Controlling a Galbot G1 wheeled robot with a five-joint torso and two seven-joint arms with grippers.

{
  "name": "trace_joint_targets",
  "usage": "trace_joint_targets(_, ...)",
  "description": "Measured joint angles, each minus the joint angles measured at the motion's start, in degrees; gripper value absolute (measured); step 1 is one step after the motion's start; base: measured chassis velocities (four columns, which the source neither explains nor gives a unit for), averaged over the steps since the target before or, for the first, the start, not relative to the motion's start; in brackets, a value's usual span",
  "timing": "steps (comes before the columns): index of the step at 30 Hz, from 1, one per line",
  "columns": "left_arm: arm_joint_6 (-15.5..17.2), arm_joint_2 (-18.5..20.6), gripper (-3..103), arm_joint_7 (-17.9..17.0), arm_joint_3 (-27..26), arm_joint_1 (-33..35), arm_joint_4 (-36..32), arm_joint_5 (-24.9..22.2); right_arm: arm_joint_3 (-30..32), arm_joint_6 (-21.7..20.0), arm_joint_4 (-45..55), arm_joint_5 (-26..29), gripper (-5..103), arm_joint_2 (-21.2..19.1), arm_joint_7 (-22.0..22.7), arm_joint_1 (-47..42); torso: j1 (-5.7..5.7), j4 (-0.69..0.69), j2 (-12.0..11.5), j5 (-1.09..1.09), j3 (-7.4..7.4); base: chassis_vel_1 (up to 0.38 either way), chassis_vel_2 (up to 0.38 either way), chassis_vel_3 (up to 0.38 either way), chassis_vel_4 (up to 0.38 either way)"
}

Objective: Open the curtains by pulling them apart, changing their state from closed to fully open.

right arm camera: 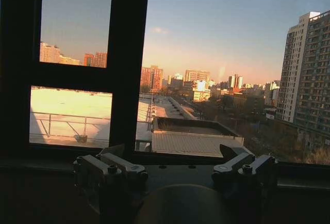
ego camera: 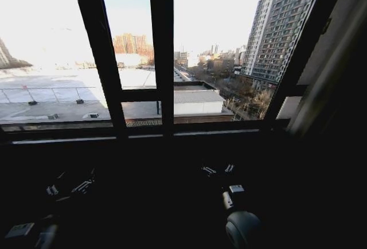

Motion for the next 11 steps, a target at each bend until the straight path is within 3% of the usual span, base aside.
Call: trace_joint_targets(11, -1.03, 0.33, 100, 0.42, -0.29, 0.56, 0.13, -1.33, 0.45, -0.07, 0.41, 1.24, 100, -0.14, -1.60, 0.06, -0.07, -0.01, 0.05, 0.00, -0.02, 0.000, 0.000, 0.000, 0.000)
